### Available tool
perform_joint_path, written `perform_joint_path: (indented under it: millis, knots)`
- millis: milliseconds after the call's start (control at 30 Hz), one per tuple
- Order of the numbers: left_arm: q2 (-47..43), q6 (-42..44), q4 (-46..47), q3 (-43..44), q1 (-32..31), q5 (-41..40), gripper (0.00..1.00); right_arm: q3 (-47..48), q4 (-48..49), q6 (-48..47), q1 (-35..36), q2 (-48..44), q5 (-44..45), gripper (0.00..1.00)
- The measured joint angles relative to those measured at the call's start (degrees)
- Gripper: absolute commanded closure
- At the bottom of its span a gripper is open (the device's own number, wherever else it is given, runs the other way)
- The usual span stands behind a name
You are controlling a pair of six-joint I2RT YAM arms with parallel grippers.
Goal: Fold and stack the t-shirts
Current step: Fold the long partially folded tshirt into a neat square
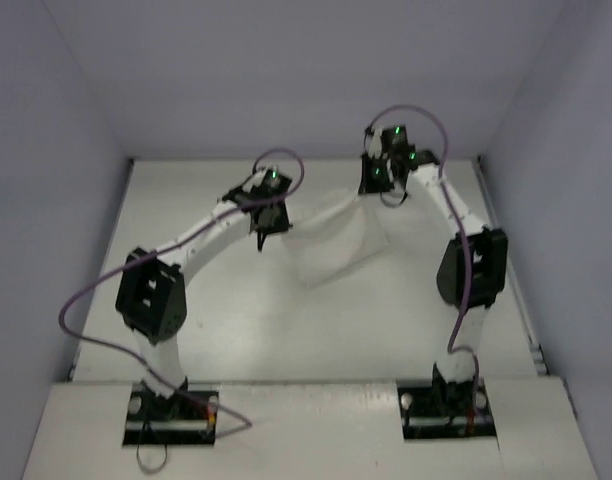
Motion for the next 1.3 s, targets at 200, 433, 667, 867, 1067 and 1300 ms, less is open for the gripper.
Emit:
perform_joint_path:
  millis: [200, 433, 667, 867, 1067, 1300]
  knots:
    - [12.68, 2.10, 2.95, 6.13, 5.55, 2.98, 1.00, 16.83, -0.15, -2.23, 0.56, 18.61, -3.32, 0.98]
    - [24.11, 4.31, 3.87, 16.68, 9.97, 7.56, 0.78, 32.22, 0.05, -4.03, 0.59, 33.60, -5.38, 0.59]
    - [22.71, 7.63, 5.66, 19.82, 12.61, 6.47, 0.53, 35.71, 0.85, -4.63, 0.34, 35.52, -5.24, 0.53]
    - [15.41, 11.06, 8.83, 19.09, 12.43, 4.46, 0.78, 31.52, 3.05, -7.11, -0.54, 30.10, -3.37, 0.49]
    - [12.57, 12.75, 11.95, 17.42, 9.81, 7.18, 1.00, 27.21, 5.74, -9.40, -1.39, 21.58, -4.82, 1.00]
    - [19.40, 12.90, 12.04, 15.81, 6.79, 12.04, 1.00, 20.52, 7.41, -10.12, -1.73, 19.40, -12.14, 1.00]
